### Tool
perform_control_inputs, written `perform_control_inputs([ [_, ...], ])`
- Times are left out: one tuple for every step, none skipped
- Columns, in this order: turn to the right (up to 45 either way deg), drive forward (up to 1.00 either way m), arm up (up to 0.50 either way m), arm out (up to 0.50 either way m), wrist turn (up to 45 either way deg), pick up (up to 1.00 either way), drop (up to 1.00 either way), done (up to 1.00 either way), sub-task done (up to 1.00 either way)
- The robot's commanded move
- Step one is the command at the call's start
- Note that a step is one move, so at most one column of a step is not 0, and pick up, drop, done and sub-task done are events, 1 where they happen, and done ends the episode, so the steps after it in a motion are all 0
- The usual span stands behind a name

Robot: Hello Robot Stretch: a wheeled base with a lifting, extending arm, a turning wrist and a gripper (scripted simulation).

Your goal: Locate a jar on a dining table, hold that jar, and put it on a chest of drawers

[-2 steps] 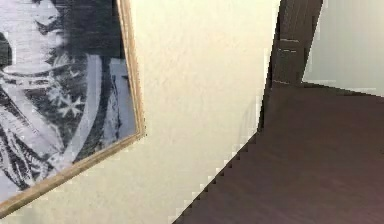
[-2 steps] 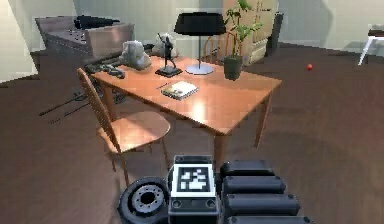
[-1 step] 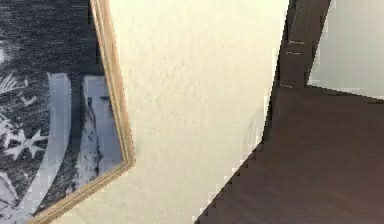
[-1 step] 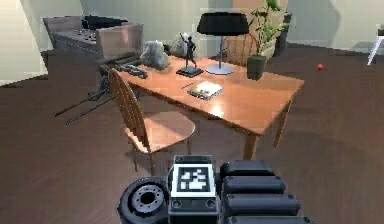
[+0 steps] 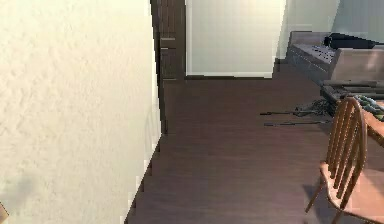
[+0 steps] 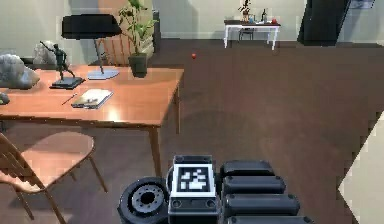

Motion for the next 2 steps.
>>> perform_control_inputs([
  [0.0, 1.0, 0.0, 0.0, 0.0, 0.0, 0.0, 0.0, 0.0],
  [3.0, 0.0, 0.0, 0.0, 0.0, 0.0, 0.0, 0.0, 0.0],
])
